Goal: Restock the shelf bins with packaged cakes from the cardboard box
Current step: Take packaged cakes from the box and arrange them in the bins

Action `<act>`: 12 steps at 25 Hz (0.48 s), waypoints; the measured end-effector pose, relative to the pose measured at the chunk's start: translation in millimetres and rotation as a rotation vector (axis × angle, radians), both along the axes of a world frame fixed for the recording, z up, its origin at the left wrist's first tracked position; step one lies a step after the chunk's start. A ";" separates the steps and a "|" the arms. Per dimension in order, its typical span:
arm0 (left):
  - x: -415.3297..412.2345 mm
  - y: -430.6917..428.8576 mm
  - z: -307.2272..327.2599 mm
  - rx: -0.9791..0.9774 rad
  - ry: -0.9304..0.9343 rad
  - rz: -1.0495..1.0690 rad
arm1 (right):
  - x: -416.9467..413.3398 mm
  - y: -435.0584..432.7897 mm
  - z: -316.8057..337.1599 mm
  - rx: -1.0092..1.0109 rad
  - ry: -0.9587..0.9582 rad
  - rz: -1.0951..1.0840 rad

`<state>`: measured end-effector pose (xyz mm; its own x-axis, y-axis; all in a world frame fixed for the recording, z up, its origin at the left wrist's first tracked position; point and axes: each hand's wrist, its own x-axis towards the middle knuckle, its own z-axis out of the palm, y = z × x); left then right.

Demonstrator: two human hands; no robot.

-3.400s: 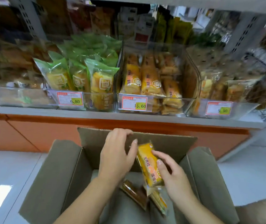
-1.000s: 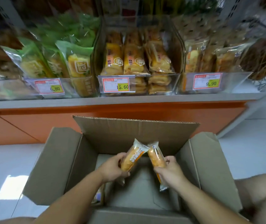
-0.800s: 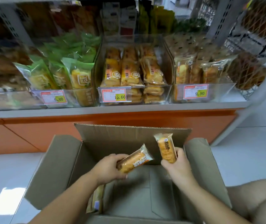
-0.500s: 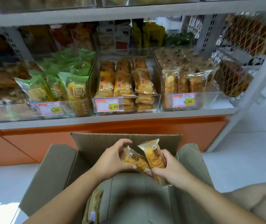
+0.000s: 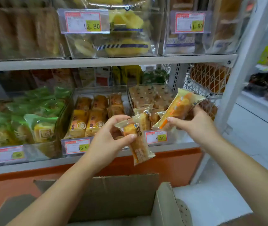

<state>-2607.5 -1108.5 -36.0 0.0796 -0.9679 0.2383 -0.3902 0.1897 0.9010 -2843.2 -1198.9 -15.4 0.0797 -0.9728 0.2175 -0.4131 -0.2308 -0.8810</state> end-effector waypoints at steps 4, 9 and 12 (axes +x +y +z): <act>-2.4 -31.2 20.9 -0.080 0.049 0.058 | 22.5 -29.3 1.0 -0.085 0.113 0.003; 15.7 -48.6 15.3 -0.033 0.046 0.096 | 48.4 -45.8 -18.6 -0.060 0.610 0.047; 21.3 -50.3 9.5 -0.015 0.092 0.119 | 50.5 -48.8 -13.6 -0.002 0.703 0.075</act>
<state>-2586.2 -1158.8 -26.6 0.2159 -0.9468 0.2388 -0.3265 0.1605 0.9315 -2792.7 -1247.6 -29.0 0.2693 -0.9587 0.0917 -0.8668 -0.2827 -0.4108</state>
